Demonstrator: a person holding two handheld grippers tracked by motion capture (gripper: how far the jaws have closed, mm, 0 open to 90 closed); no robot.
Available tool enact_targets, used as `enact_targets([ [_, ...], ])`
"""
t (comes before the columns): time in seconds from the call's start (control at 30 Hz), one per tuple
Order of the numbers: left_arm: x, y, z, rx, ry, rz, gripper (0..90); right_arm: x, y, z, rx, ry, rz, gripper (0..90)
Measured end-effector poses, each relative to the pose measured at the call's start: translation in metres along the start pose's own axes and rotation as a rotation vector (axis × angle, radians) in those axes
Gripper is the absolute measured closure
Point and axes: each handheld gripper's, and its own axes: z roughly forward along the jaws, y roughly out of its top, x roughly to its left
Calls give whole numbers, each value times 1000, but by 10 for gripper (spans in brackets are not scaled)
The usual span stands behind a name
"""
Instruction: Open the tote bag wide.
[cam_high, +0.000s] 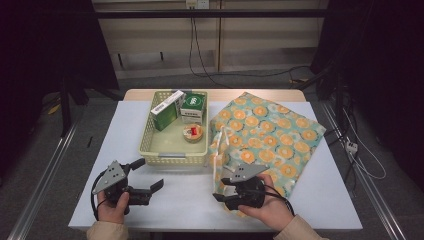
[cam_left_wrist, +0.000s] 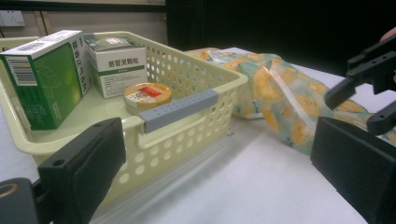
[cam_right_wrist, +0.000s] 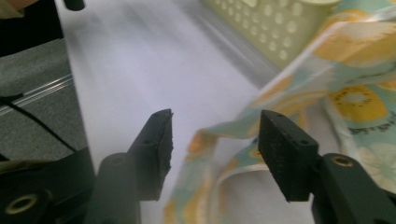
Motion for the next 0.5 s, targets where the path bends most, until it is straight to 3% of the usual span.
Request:
enact_targets([
  [0.07,0,0,0,4,-2,3,32,6,0,4,18,24,-19,508],
  [0.13,0,0,0,4,-2,3,32,9,-2,10,42,14,-37,536],
  [0.27,0,-1,0,3,0,-2,32,4,-10,21,90,32,-23,751],
  [0.37,1,-1,0,0,1,-4,32,-1,-12,20,83,42,-7,895],
  [0.5,0,-1,0,0,2,-8,32,-10,-7,6,48,31,12,900],
])
